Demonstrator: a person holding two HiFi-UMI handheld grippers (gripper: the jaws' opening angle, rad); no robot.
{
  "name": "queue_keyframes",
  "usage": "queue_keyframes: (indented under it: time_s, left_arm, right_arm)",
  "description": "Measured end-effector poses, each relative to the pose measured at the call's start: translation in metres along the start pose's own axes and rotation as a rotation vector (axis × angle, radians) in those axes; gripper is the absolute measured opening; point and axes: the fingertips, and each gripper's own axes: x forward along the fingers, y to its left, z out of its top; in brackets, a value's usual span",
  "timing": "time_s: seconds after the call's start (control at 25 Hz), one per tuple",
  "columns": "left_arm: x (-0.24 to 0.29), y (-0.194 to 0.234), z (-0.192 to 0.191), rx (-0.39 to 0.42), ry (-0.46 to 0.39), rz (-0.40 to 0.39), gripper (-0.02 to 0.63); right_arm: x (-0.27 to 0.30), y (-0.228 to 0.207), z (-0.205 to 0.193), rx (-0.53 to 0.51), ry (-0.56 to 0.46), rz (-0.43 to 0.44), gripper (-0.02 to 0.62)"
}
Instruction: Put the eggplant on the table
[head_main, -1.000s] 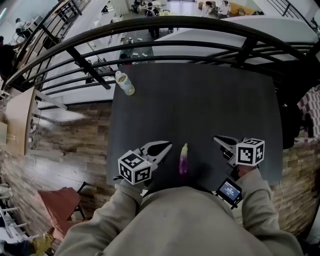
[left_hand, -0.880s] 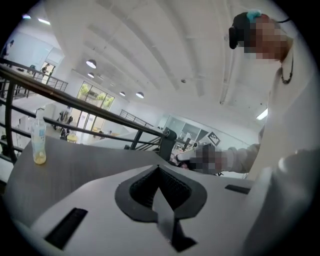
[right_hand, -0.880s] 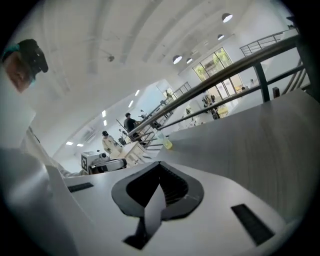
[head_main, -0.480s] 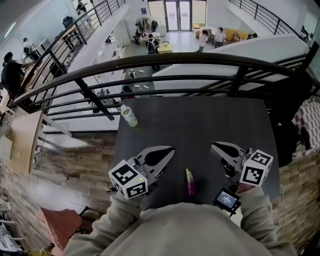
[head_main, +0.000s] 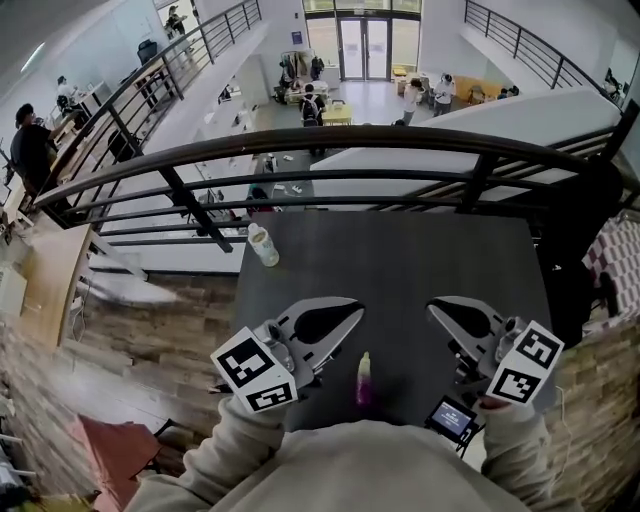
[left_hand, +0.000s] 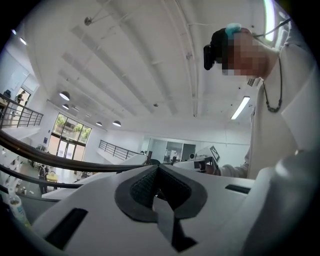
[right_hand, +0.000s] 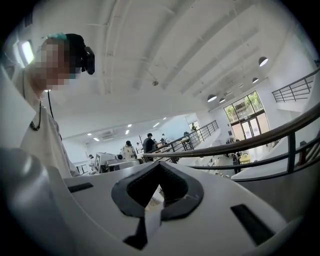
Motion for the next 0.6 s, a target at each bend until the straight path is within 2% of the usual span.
queue_keyframes:
  time_s: [0.36,0.6]
  left_arm:
    - [0.021,-0.025,-0.006,0.015,0.026,-0.044,0.002]
    - [0.017,-0.018,0.0,0.009,0.021,-0.074,0.002]
  right_arm:
    - [-0.018,0.0,-0.013,0.018,0.023,-0.01,0.012]
    - [0.0,0.007,-0.011,0.018,0.036,-0.005,0.012]
